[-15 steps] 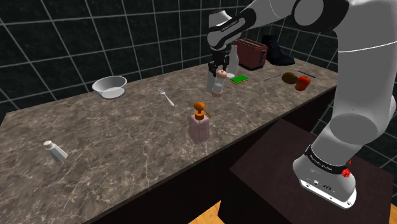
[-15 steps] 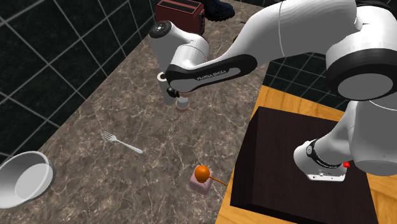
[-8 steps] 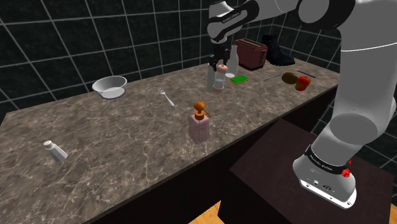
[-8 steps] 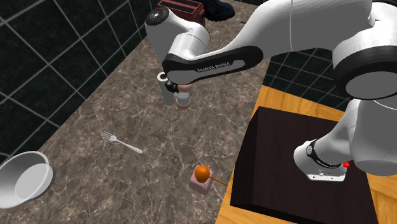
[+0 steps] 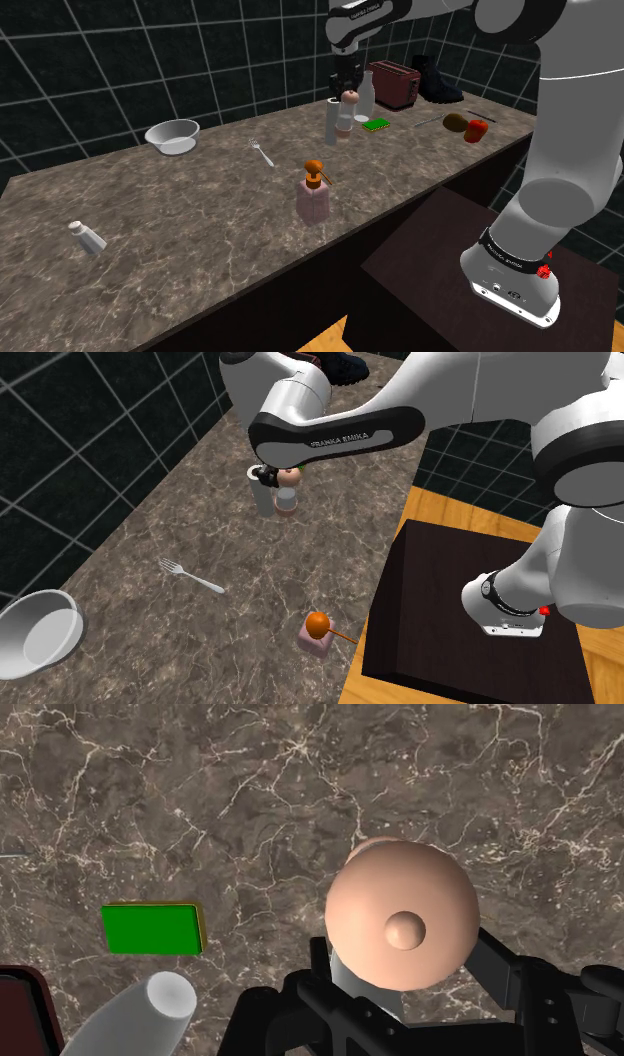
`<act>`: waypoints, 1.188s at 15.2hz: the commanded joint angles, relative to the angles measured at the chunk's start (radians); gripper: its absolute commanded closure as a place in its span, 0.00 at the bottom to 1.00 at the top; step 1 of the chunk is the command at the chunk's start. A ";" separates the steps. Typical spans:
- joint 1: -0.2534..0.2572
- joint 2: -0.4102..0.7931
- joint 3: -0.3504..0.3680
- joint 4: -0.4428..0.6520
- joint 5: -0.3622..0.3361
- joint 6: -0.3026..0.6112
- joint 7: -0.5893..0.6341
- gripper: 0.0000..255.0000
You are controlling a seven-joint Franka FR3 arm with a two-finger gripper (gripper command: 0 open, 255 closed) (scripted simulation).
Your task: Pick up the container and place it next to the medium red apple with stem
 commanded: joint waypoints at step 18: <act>0.003 -0.019 0.000 0.228 0.007 -0.246 -0.034 1.00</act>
